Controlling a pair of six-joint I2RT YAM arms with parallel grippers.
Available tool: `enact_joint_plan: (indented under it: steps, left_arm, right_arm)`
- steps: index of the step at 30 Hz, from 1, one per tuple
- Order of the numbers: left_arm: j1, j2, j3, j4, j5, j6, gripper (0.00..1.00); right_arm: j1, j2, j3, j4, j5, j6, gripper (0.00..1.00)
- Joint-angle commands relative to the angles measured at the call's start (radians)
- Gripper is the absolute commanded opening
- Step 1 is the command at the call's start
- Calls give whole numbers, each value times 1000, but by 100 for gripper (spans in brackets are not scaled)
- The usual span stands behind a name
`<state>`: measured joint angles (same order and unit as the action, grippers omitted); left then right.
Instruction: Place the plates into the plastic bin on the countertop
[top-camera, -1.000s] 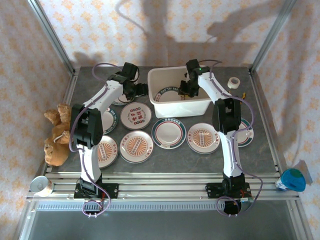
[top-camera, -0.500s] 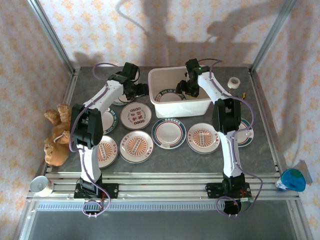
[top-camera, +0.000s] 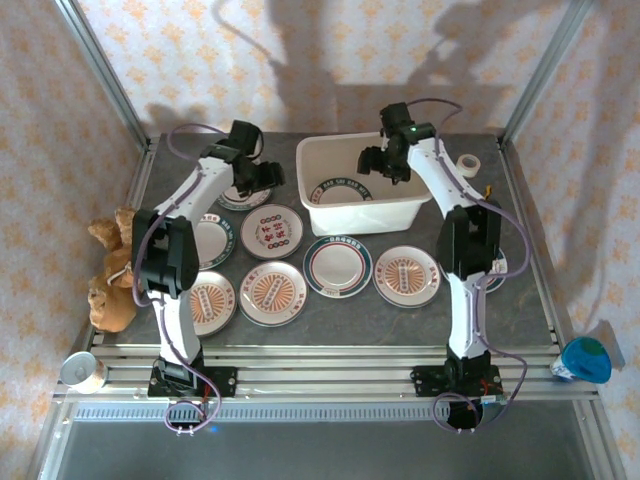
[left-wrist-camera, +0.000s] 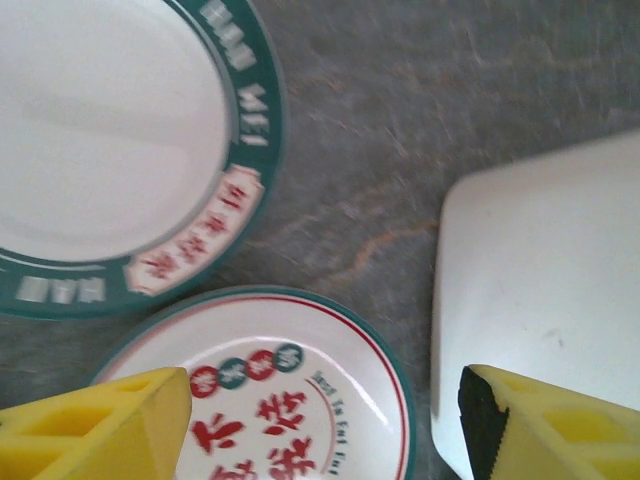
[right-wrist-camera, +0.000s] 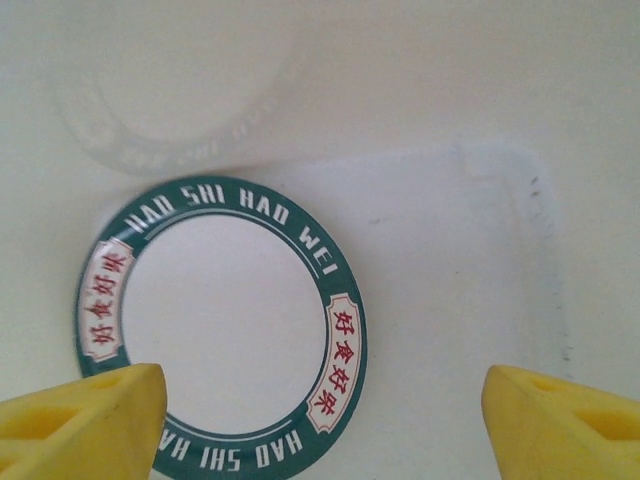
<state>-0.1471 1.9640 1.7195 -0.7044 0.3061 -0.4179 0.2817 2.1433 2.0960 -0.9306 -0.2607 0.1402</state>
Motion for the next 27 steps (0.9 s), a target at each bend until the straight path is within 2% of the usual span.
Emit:
enact_joint_plan:
  steps: [1, 4, 9, 13, 16, 20, 27]
  left_arm:
    - [77, -49, -10, -43, -31, -9, 74]
    - [150, -48, -30, -25, -22, -14, 73]
    - [256, 29, 12, -56, -18, 25, 69]
    - [311, 87, 30, -48, -3, 36, 68]
    - [334, 127, 40, -14, 28, 41, 68]
    - [340, 209, 102, -52, 43, 60, 67]
    - [339, 258, 113, -13, 74, 64, 66]
  right_arm:
    - [6, -80, -18, -3, 60, -17, 82]
    - [6, -115, -37, 14, 62, -17, 81]
    - [5, -163, -72, 68, -7, -28, 80]
    - [6, -179, -72, 70, 2, -22, 79]
    - [7, -183, -72, 64, 13, -24, 79]
    - [6, -181, -69, 52, 22, -26, 78]
    - [5, -178, -80, 52, 35, -22, 78]
